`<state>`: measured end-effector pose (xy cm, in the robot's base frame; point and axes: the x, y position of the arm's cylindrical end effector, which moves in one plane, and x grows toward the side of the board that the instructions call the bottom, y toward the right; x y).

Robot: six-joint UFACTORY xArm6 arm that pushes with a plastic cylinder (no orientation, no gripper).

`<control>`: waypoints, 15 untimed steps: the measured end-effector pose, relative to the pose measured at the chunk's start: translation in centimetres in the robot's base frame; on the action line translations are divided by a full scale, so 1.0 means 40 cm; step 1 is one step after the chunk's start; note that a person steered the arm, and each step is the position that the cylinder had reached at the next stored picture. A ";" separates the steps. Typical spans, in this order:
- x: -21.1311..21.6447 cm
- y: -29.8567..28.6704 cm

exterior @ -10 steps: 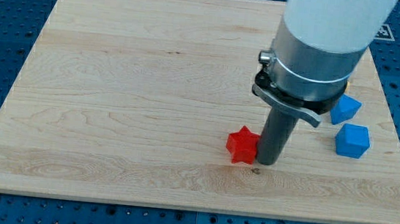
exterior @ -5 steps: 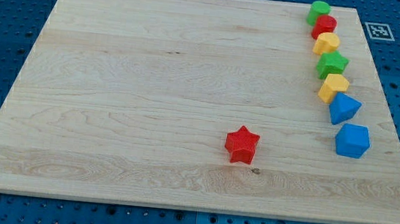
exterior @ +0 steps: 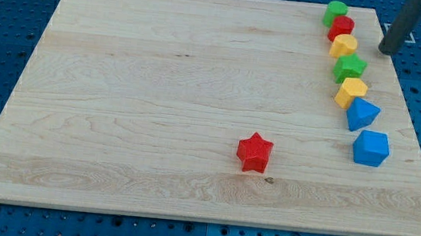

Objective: Push the red circle into the red star

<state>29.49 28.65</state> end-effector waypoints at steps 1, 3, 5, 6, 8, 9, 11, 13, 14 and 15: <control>-0.084 -0.041; -0.086 -0.126; -0.065 -0.313; -0.049 -0.433; 0.092 -0.632; 0.204 -0.661; 0.089 -0.730; 0.161 -0.618; 0.161 -0.580; 0.128 -0.549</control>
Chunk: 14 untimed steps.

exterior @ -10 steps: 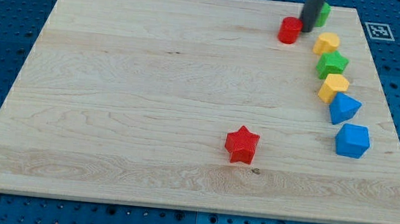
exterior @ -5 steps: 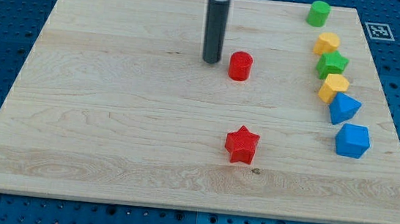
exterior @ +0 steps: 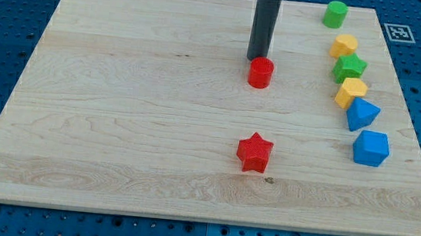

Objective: Push the red circle into the red star

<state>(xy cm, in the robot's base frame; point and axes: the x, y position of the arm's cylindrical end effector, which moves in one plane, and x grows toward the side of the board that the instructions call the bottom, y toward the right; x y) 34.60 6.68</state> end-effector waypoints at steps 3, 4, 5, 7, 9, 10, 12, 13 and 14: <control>0.174 0.012; 0.262 -0.005; 0.336 -0.019; 0.279 -0.100; 0.320 -0.168; 0.314 -0.162; 0.283 -0.158; 0.295 -0.119; 0.359 -0.084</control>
<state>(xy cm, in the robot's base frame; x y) 48.94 3.33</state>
